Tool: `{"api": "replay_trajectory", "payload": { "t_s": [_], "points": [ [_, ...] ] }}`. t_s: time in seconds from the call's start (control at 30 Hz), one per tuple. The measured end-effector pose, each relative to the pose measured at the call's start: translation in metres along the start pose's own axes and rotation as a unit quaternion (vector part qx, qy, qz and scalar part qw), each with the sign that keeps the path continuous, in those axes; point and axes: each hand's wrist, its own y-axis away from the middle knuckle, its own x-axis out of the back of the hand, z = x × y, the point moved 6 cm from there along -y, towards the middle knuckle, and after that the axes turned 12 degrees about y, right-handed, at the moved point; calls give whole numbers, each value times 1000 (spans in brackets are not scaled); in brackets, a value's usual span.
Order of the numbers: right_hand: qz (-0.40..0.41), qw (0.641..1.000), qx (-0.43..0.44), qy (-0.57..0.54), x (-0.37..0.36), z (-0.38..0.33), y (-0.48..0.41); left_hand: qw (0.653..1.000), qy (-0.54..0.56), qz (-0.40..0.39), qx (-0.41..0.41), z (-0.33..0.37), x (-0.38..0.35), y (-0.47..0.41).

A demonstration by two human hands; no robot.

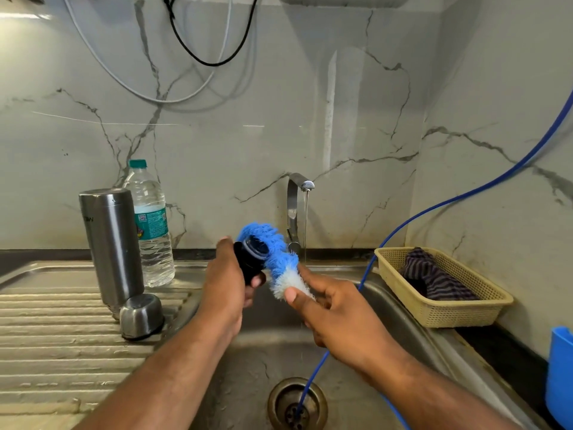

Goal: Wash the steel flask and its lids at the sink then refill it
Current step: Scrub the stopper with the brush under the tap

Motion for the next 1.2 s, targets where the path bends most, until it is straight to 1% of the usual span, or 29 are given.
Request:
{"api": "replay_trajectory", "payload": {
  "t_s": [0.07, 0.13, 0.2, 0.27, 0.3, 0.33, 0.37, 0.4, 0.43, 0.5, 0.53, 0.57, 0.6, 0.63, 0.67, 0.7, 0.73, 0.77, 0.8, 0.83, 0.9, 0.97, 1.0, 1.03, 1.2],
  "points": [
    [0, 1000, 13, 26, -1, -2, -1, 998, -13, -23, 49, -3, -2, 2],
    [-7, 999, 29, 46, 4, -2, -2, 990, -6, -58, 128, -5, -4, 6],
    [-29, 996, 49, 70, 13, -4, -2, 967, 11, -106, 231, -7, -3, 11],
    [-50, 993, 65, 85, 20, -6, -4, 930, 6, -183, 318, -6, -2, 21],
    [-56, 992, 75, 87, 23, -5, -5, 914, -6, -219, 341, -4, -2, 26],
    [-65, 991, 87, 84, 24, -6, -5, 905, -19, -240, 351, -4, -2, 30],
    [-69, 989, 97, 85, 26, -6, -6, 903, -28, -238, 356, -5, -2, 31],
    [-69, 989, 98, 92, 26, -6, -7, 914, -36, -213, 344, -8, -3, 30],
    [-65, 988, 89, 107, 25, -4, -7, 931, -37, -171, 321, -11, -3, 26],
    [-60, 987, 64, 138, 20, 2, -7, 965, -28, -81, 247, -16, -4, 15],
    [-66, 987, 48, 136, 15, 5, -6, 980, -53, -56, 186, -17, -4, 12],
    [-74, 990, 27, 118, 9, 8, -6, 989, -89, -46, 106, -14, -3, 10],
    [-84, 993, 1, 83, 3, 11, -5, 993, -113, 8, 11, -6, 4, 2],
    [-91, 995, -29, 39, -1, 13, -4, 991, -137, -2, 6, -7, 1, -4],
    [-92, 994, -61, 0, -4, 12, -3, 964, -250, -2, -95, -5, 5, -4],
    [-88, 992, -88, -25, -6, 12, -2, 946, -273, -9, -175, 0, 2, -5],
    [-81, 990, -107, -38, -6, 11, -1, 945, -266, -54, -182, 2, -6, 3],
    [-73, 989, -118, -42, -7, 11, -1, 930, -248, -57, -266, 11, -15, 16],
    [-64, 989, -128, -41, -6, 12, -1, 920, -249, -2, -303, 14, -15, 21],
    [-56, 988, -139, -36, -4, 14, 0, 933, -227, -18, -277, 7, -21, 25],
    [-46, 986, -159, -32, 0, 18, 2, 936, -243, -59, -247, -4, -33, 29],
    [-40, 982, -173, -58, 4, 22, 3, 942, -234, -110, -215, -12, -39, 27],
    [-37, 980, -179, -79, 5, 22, 4, 939, -238, -135, -209, -15, -40, 26],
    [-35, 978, -183, -99, 6, 22, 4, 935, -244, -143, -212, -13, -40, 25],
    [-49, 964, -203, -165, 8, 14, 5, 905, -256, -114, -320, 4, -20, 11]
  ]
}}
